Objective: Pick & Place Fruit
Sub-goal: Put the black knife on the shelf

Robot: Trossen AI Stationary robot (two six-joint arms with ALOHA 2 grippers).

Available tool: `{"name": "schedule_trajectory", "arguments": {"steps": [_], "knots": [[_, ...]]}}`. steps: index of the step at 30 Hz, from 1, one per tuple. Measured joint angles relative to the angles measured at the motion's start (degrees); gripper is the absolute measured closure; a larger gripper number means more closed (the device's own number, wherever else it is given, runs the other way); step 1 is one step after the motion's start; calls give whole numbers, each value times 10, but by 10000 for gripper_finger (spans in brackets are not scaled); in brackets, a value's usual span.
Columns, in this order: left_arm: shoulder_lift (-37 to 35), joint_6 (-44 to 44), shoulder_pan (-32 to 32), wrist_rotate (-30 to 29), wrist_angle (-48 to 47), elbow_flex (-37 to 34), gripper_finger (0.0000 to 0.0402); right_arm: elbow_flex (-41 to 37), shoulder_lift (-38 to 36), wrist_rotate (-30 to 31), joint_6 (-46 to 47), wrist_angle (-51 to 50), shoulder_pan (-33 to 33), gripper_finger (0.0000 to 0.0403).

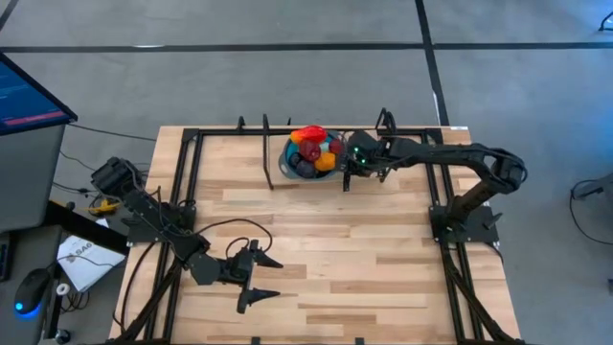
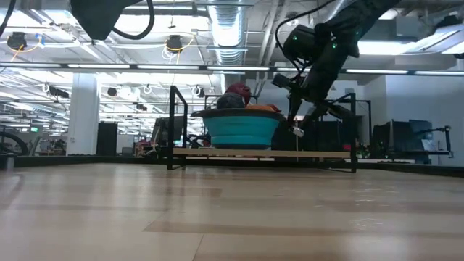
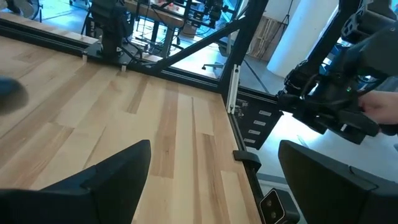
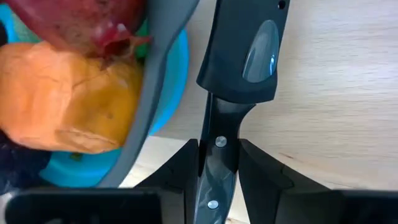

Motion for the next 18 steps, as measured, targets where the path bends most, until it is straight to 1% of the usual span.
{"name": "schedule_trajectory", "arguments": {"steps": [5, 9, 14, 18], "knots": [[0, 0, 0, 0, 0, 0, 56, 31, -1, 8, -7, -6, 11, 315], [0, 0, 0, 0, 1, 0, 56, 76, 22, 34, -21, -32, 10, 315], [0, 0, 0, 0, 4, 0, 56, 128, 84, 41, -52, -92, -16, 315], [0, -2, 0, 0, 4, 0, 56, 161, 131, 41, -76, -107, -32, 315]]}}
